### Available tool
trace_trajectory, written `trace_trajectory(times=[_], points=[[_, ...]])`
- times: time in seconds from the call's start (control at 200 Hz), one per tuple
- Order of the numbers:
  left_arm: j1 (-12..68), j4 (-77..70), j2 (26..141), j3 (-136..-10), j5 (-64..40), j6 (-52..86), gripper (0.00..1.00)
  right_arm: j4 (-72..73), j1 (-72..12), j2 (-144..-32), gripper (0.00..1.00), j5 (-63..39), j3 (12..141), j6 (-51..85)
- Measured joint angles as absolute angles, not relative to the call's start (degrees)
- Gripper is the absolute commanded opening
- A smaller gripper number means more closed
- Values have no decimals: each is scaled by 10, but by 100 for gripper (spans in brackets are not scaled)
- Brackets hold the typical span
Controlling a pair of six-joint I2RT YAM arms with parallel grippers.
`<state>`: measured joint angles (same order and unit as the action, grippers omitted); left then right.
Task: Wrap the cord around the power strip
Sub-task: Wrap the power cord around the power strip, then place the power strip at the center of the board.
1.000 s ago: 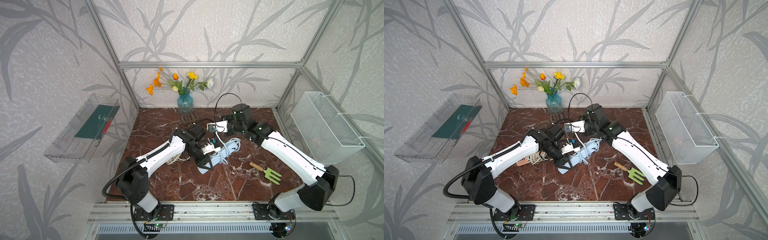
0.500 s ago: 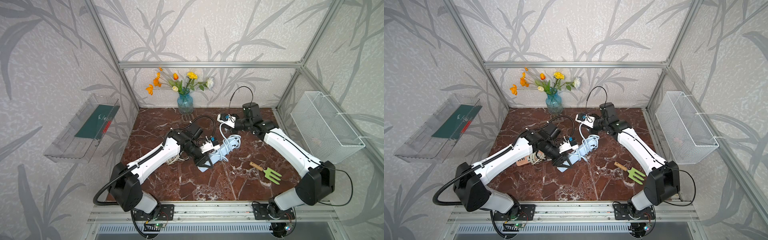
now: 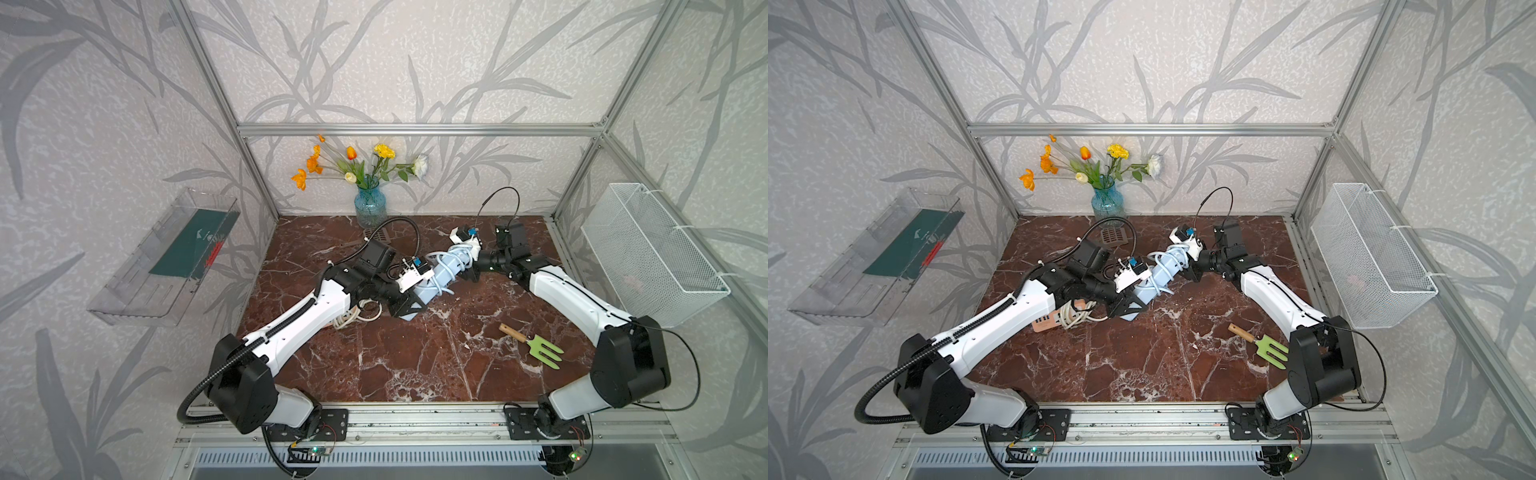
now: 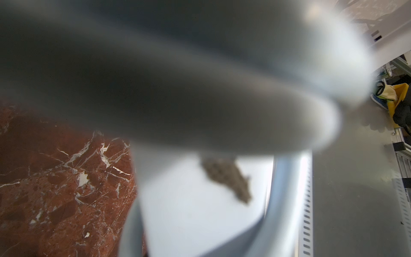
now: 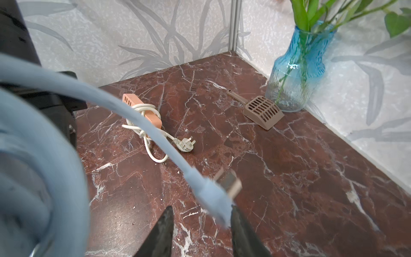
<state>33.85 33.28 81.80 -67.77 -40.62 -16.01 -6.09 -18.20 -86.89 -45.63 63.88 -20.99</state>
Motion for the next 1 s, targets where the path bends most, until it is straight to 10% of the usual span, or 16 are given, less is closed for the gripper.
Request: trace_trajectory(times=[0.375, 1.0], points=[[307, 234, 878, -646, -374, -76, 0, 32, -180, -737, 64, -326, 467, -75], [406, 192, 1116, -759, -444, 51, 4, 24, -162, -576, 64, -2, 400, -2]])
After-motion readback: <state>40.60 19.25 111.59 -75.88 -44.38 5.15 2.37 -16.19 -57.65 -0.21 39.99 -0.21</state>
